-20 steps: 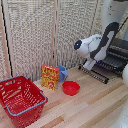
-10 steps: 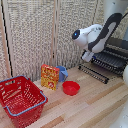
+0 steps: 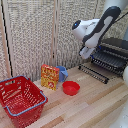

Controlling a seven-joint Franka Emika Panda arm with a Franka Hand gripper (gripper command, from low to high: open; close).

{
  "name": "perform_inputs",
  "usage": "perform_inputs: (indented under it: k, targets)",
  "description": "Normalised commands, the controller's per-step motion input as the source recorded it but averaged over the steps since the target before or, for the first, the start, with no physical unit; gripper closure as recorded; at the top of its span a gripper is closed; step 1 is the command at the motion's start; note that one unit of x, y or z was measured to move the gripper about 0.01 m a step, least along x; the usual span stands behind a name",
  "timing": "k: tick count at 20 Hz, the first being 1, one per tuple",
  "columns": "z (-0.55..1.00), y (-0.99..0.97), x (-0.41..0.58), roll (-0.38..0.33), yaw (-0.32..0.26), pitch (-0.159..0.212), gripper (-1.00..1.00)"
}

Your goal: Extend the gripper towards the oven tray handle. Grasp the handle and carefully pull the tray out of the oven. Move the gripper above the red bowl. Grab the red bowl gently. Lift the bowl and place it onto the oven tray.

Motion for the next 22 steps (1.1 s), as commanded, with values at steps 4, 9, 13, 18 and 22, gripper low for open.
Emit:
perform_inputs:
  k: [4,9,13,18,22]
  targets:
    - [0.16,0.34,-0.024,0.181,-0.240,-0.005,-1.00]
    - [0.05,0.36,-0.015,0.131,-0.263,-0.010,-1.00]
    - [0.00,0.44,-0.011,0.115,-0.241,-0.023,-1.00]
    - [0.00,0.52,-0.019,0.103,-0.218,-0.042,-1.00]
    - [-0.06,0.60,-0.001,0.070,-0.197,-0.035,-1.00]
